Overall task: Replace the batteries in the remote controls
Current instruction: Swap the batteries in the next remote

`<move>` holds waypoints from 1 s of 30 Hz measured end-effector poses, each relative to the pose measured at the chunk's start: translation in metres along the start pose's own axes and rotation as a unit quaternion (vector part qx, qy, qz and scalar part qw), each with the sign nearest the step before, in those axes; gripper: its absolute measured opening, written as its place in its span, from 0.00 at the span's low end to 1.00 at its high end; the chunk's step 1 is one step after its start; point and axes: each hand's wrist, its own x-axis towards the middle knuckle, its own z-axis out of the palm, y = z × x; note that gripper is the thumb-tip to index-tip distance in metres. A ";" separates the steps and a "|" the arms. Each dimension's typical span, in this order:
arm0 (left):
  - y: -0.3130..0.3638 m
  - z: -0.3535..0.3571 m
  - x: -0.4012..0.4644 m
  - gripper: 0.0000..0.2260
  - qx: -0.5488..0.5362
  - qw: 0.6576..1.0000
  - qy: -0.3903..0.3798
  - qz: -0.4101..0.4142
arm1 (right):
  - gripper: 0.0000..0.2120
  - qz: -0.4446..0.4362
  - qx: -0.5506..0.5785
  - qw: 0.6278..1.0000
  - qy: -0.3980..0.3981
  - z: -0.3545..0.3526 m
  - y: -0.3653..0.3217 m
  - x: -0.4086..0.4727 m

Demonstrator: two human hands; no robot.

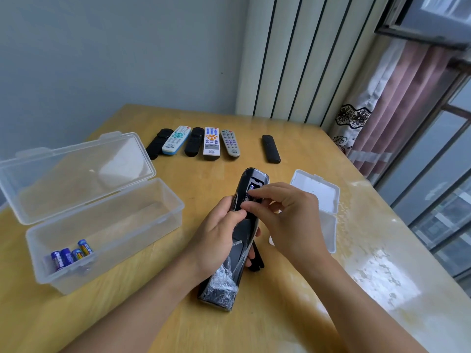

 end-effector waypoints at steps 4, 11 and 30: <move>0.002 0.003 0.001 0.08 0.036 0.999 0.015 0.010 | 0.09 0.049 0.055 0.997 -0.009 0.000 0.001 0.005; 0.002 0.004 -0.002 0.08 0.052 0.999 -0.004 0.012 | 0.43 0.221 0.172 0.958 -0.054 -0.016 0.006 0.017; 0.000 0.002 0.004 0.10 -0.068 0.992 0.041 -0.093 | 0.03 0.114 -0.149 0.957 -0.221 -0.082 0.031 0.027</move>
